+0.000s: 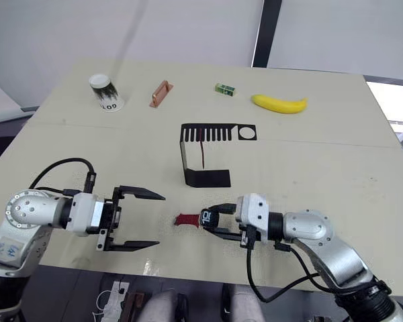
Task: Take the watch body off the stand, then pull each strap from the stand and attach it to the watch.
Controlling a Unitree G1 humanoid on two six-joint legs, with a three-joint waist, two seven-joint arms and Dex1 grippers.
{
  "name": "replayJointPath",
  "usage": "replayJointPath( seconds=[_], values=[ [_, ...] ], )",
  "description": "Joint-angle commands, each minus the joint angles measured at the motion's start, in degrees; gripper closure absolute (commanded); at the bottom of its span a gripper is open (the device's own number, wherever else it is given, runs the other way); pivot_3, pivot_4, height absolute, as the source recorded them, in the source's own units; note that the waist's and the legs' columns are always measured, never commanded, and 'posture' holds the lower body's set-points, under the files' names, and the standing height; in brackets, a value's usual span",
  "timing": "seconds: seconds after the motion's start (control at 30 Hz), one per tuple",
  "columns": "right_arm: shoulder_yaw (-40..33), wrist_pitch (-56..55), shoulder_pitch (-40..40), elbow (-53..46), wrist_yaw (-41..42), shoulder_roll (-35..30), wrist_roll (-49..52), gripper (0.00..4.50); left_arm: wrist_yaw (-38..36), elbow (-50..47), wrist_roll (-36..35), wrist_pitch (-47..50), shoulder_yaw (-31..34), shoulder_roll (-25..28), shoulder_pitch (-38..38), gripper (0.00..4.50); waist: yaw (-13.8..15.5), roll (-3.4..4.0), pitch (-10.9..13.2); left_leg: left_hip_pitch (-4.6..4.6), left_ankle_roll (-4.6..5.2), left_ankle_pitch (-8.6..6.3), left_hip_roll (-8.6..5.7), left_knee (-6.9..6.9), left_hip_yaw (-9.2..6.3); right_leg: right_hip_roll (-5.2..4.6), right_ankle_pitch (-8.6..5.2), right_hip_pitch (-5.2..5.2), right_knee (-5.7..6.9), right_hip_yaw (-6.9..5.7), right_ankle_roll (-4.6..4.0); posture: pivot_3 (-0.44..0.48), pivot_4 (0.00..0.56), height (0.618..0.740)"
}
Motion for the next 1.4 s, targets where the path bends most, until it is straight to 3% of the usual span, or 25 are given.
replayJointPath(
  seconds=[0.03,0.23,0.6,0.7,0.73,0.77,1.4],
  values=[
    [-3.0,14.6,-1.9,-2.6,-2.4,-1.3,12.0,2.97,1.2,-1.7,4.4,-3.4,-2.4,-0.3,-0.6,0.0,0.0,0.0,0.0,0.02,0.01,-0.01,-0.01,0.0,0.01,-0.01,0.0,0.01,0.0,0.01,0.0,0.0,0.15,0.74],
    [-6.8,30.3,-6.3,-1.3,-12.2,1.8,25.6,2.97,7.3,-3.1,10.4,-3.0,-6.6,-4.0,-3.0,0.0,0.0,0.0,0.0,-0.01,0.03,-0.02,-0.02,-0.01,0.0,-0.02,0.0,0.0,0.0,0.0,-0.01,0.0,0.15,0.74],
    [-9.0,39.2,-9.6,-1.2,-21.2,5.4,31.7,2.97,9.9,-3.8,11.8,-1.4,-9.2,-4.9,-1.5,0.0,0.1,0.0,0.0,-0.02,0.02,-0.01,-0.02,-0.02,0.0,-0.02,0.0,-0.01,0.0,-0.01,-0.01,0.0,0.15,0.74],
    [-9.3,40.2,-10.0,-1.2,-22.4,6.1,32.7,2.97,10.4,-3.5,13.4,-2.7,-10.0,-4.9,-1.5,0.73,0.1,0.0,0.0,-0.04,0.02,-0.01,-0.01,-0.02,-0.01,-0.02,0.0,-0.01,0.0,-0.01,-0.01,0.0,0.15,0.74],
    [-9.4,40.5,-10.1,-1.2,-22.7,6.3,32.9,2.97,10.7,-3.3,13.9,-3.1,-10.1,-5.0,-1.4,1.21,0.1,0.0,0.0,-0.04,0.02,-0.01,-0.01,-0.02,-0.01,-0.02,0.0,-0.01,0.0,-0.01,-0.01,0.0,0.15,0.74],
    [-9.5,40.8,-10.1,-1.3,-22.9,6.4,33.2,2.97,10.9,-3.1,14.0,-3.1,-10.2,-5.1,-1.4,1.27,0.1,0.0,0.0,-0.03,0.02,-0.01,-0.01,-0.02,-0.01,-0.02,0.0,-0.01,0.0,-0.01,-0.01,0.0,0.15,0.74],
    [-9.7,42.2,-8.8,-1.0,-24.5,7.7,33.9,2.97,13.6,-2.7,16.5,-1.6,-11.0,-5.5,-2.1,1.27,0.1,0.0,0.0,-0.04,0.03,-0.01,-0.01,-0.03,-0.01,-0.02,0.0,-0.01,-0.01,-0.01,-0.01,0.0,0.15,0.74]
  ],
)
